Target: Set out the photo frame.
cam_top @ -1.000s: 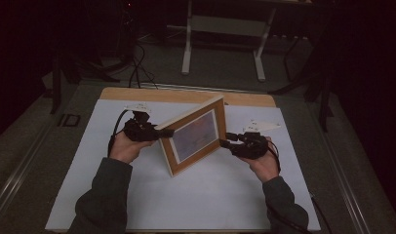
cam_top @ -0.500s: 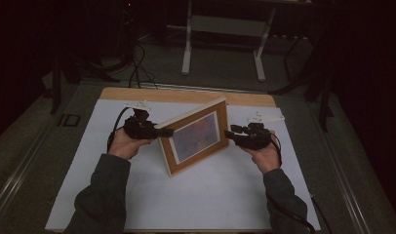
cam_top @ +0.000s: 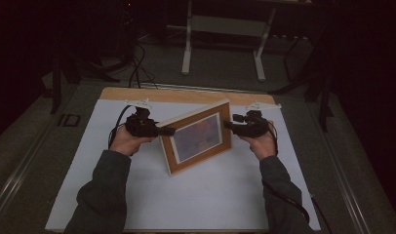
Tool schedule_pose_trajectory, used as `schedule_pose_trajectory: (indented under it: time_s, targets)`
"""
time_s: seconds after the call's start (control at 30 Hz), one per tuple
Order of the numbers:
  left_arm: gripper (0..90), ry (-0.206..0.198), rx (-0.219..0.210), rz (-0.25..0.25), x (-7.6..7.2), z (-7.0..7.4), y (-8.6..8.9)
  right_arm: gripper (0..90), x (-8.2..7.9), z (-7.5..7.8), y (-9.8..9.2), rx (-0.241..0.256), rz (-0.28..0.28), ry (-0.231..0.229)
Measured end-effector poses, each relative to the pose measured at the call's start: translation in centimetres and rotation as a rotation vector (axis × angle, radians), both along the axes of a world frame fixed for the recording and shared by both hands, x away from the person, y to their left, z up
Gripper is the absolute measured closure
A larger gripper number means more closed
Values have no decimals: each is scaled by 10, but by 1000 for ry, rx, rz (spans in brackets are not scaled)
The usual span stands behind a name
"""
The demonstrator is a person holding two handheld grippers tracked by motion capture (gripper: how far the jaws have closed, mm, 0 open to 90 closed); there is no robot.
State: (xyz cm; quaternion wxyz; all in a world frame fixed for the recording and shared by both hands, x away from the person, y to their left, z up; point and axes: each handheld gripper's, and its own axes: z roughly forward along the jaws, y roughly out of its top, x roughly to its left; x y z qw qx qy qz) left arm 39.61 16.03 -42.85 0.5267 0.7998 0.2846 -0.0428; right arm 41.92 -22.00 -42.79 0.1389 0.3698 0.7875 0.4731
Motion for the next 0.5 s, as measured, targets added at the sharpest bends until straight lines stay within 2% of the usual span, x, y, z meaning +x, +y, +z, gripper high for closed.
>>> schedule_pose_trajectory:
  time_s: [0.03,0.07,0.1,0.13,0.17,0.2,0.23,0.27,0.3,0.33,0.37,0.4,0.47,0.5]
  targets:
    - [751,0,0,0,0,0,0,418,0,0,0,0,0,0]
    - [743,8,-9,3,1,-1,0,369,5,0,3,6,15,-4]
    - [694,8,-9,3,1,-1,0,369,5,0,3,6,15,-4]
    - [587,15,-1,31,0,-1,-1,331,10,0,5,18,24,3]
    - [587,15,9,48,0,0,-2,331,10,0,5,18,24,3]
    - [487,8,27,82,-2,1,-3,298,15,-1,8,20,35,9]
    - [465,8,27,82,-2,1,-3,298,15,-1,8,20,35,9]
    - [444,-5,30,124,-7,2,-3,271,19,-1,10,14,46,13]
    - [428,-5,30,124,-7,2,-3,271,19,-1,10,14,46,13]
    - [413,-19,23,174,-13,3,1,256,22,-2,12,7,53,21]
    - [408,-19,23,174,-13,3,1,256,22,-2,12,7,53,21]
    - [408,-27,19,201,-17,3,3,256,22,-2,12,8,53,22]
    - [395,-47,12,265,-28,3,8,256,27,-6,13,41,70,44]
    - [399,-47,12,265,-28,3,8,256,27,-6,13,41,70,44]
